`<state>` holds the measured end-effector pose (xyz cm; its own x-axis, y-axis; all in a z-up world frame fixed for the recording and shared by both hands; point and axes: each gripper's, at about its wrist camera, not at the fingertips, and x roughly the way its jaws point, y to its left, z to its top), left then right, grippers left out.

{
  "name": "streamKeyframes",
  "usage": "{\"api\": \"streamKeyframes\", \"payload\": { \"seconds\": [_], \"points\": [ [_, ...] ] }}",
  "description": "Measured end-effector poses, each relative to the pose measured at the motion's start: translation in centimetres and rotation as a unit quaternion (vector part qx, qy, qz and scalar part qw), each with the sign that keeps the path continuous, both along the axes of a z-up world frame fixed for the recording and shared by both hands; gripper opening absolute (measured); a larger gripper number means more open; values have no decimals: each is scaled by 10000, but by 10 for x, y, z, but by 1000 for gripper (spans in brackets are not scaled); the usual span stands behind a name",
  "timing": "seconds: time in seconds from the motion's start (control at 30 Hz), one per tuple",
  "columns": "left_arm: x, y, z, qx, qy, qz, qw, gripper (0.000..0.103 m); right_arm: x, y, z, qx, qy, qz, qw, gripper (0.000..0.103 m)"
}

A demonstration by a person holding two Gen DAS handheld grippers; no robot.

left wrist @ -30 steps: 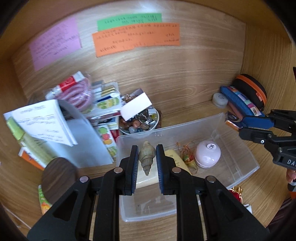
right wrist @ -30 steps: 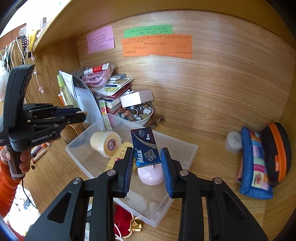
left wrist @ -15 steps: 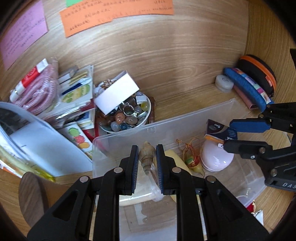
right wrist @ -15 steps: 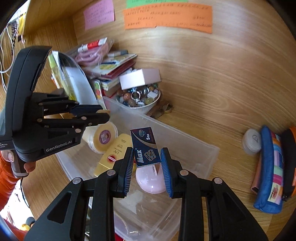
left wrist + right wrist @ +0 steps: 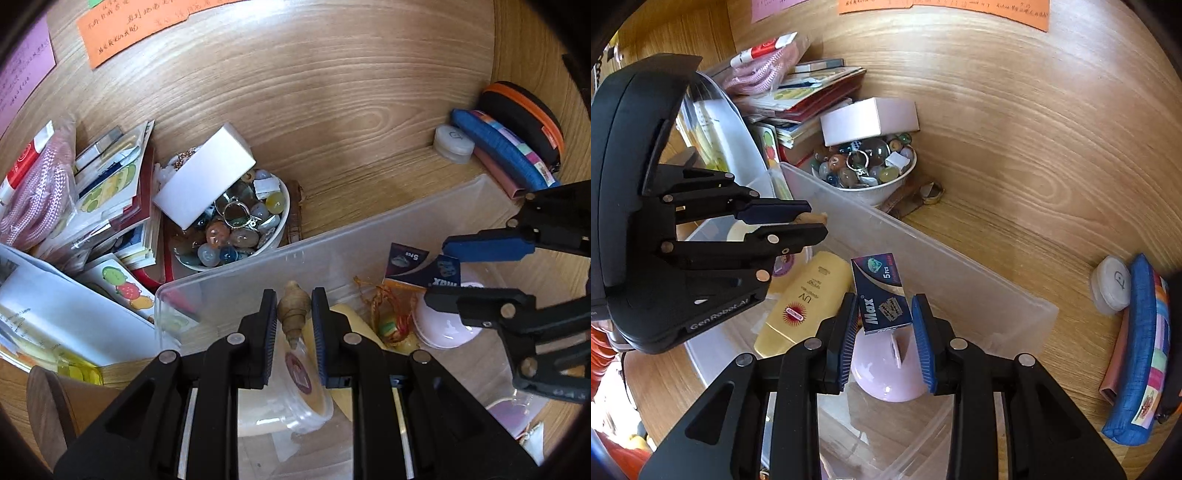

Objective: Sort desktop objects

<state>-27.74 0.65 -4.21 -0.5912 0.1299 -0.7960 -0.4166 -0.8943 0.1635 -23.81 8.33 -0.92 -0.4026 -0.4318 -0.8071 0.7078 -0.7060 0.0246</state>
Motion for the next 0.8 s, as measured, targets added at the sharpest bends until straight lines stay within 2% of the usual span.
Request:
{"api": "streamKeyframes", "payload": {
  "seconds": [0.23, 0.37, 0.7, 0.8],
  "points": [
    [-1, 6, -8, -148, -47, -81, 9998, 18, 0, -8, -4, 135, 0, 75, 9999, 27],
    [-3, 3, -7, -52, -107, -72, 9999, 18, 0, -11, -7, 249, -40, 120, 9996, 27],
    [-4, 6, -9, -112, -100, -104, 9998, 18, 0, -12, -8, 346, -80, 120, 9993, 28],
    [-3, 8, -9, -164, -126, -172, 9996, 24, 0, -12, -7, 352, -29, 86, 9993, 28]
  ]
}}
